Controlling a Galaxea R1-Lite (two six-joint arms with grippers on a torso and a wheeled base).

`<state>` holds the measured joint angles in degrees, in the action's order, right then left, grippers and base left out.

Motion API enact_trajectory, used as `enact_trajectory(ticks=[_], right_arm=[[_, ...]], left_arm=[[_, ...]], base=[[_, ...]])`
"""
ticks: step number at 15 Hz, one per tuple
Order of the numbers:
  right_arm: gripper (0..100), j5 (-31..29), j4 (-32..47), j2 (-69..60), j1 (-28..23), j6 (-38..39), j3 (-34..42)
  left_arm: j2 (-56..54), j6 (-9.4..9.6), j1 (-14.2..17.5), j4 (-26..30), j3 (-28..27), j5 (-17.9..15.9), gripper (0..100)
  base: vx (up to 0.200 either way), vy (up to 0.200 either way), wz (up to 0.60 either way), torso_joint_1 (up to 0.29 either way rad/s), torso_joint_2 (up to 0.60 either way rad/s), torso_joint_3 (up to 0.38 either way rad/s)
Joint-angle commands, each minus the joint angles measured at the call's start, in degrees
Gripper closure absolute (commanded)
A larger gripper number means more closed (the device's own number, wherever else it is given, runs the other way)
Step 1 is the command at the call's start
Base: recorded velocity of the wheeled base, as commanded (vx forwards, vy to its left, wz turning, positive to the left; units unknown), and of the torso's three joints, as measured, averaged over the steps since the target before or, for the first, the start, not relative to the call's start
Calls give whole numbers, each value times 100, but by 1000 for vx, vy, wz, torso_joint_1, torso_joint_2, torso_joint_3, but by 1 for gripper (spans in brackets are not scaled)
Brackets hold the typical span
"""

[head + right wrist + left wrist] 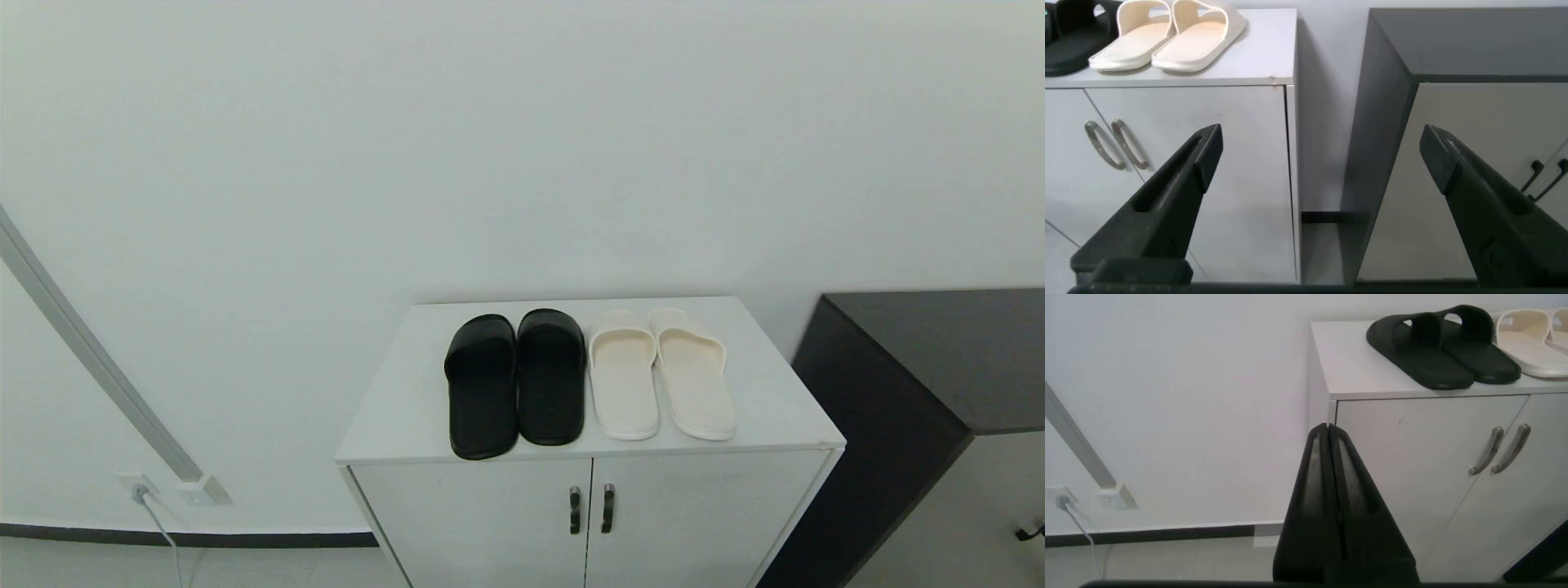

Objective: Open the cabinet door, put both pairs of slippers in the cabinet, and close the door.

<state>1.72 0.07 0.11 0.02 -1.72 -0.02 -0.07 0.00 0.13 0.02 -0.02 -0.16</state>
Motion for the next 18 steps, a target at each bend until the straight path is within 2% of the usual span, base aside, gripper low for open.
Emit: enact_trajectory(ticks=[1, 7, 8, 9, 12, 13, 15, 18], right_arm=[[0, 4, 1, -2, 6, -4, 2], [0, -5, -25, 279, 6, -39, -129], [0, 21, 45, 613, 15, 216, -912], [0, 74, 142, 780, 42, 242, -956], [0, 628, 265, 1474, 112, 233, -727], [0, 865, 186, 2063, 129, 233, -806], [0, 1050, -420, 3127, 226, 225, -912], [0, 979, -1396, 4744, 1105, 356, -1087]], left_arm=[[7, 0, 4, -2, -6, -11, 100], [7, 0, 4, 6, -6, -28, 100], [7, 0, 4, 6, -6, -28, 100], [7, 0, 4, 6, -6, -28, 100], [7, 0, 4, 6, -6, -28, 100], [7, 0, 4, 6, -6, -28, 100], [7, 0, 4, 6, -6, -28, 100], [7, 0, 4, 6, -6, -28, 100]], base=[[0, 0, 0, 0, 0, 0], [0, 0, 0, 0, 0, 0], [0, 0, 0, 0, 0, 0], [0, 0, 0, 0, 0, 0], [0, 0, 0, 0, 0, 0], [0, 0, 0, 0, 0, 0], [0, 0, 0, 0, 0, 0], [0, 0, 0, 0, 0, 0]])
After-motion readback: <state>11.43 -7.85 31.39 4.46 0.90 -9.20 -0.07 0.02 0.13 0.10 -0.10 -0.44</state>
